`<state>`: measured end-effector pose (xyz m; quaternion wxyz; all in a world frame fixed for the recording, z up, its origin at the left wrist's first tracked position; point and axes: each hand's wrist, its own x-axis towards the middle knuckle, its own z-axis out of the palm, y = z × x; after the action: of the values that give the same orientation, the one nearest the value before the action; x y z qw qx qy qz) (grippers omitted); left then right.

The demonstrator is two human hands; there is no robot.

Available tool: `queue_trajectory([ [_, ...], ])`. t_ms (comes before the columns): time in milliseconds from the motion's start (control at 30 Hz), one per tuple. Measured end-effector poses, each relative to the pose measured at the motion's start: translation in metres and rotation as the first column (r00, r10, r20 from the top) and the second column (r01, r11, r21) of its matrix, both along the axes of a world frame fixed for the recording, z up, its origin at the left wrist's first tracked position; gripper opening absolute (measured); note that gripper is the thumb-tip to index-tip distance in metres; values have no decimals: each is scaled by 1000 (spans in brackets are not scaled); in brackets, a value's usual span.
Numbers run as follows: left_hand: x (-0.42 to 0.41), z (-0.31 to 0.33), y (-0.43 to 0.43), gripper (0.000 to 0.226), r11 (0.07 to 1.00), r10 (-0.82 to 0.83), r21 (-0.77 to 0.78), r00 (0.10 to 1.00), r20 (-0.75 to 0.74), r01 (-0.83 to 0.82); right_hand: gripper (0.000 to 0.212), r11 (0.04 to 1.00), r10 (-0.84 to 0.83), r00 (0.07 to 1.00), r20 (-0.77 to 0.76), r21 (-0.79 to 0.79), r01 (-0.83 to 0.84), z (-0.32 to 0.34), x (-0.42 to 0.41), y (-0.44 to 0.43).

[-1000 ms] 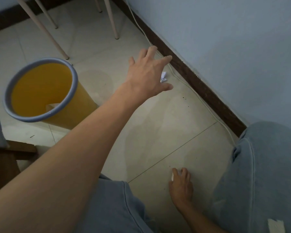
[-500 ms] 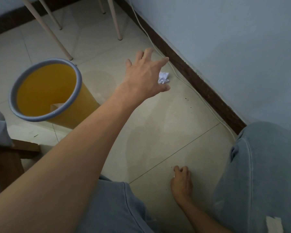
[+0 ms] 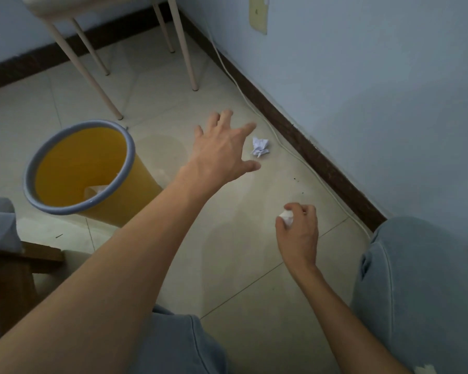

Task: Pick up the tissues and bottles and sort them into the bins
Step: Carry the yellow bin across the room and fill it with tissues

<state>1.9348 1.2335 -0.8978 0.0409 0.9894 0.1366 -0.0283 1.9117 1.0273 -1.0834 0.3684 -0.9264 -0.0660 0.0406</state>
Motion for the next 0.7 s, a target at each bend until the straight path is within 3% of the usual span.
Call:
queue_trajectory([
  [400, 17, 12, -18, 91, 999, 46, -5, 998, 45, -46, 28, 966, 29, 996, 82, 253, -49, 69, 57, -48],
  [700, 56, 75, 6, 89, 961, -142, 239, 990, 5, 137, 30, 936, 24, 982, 187, 340, -87, 130, 126, -43],
])
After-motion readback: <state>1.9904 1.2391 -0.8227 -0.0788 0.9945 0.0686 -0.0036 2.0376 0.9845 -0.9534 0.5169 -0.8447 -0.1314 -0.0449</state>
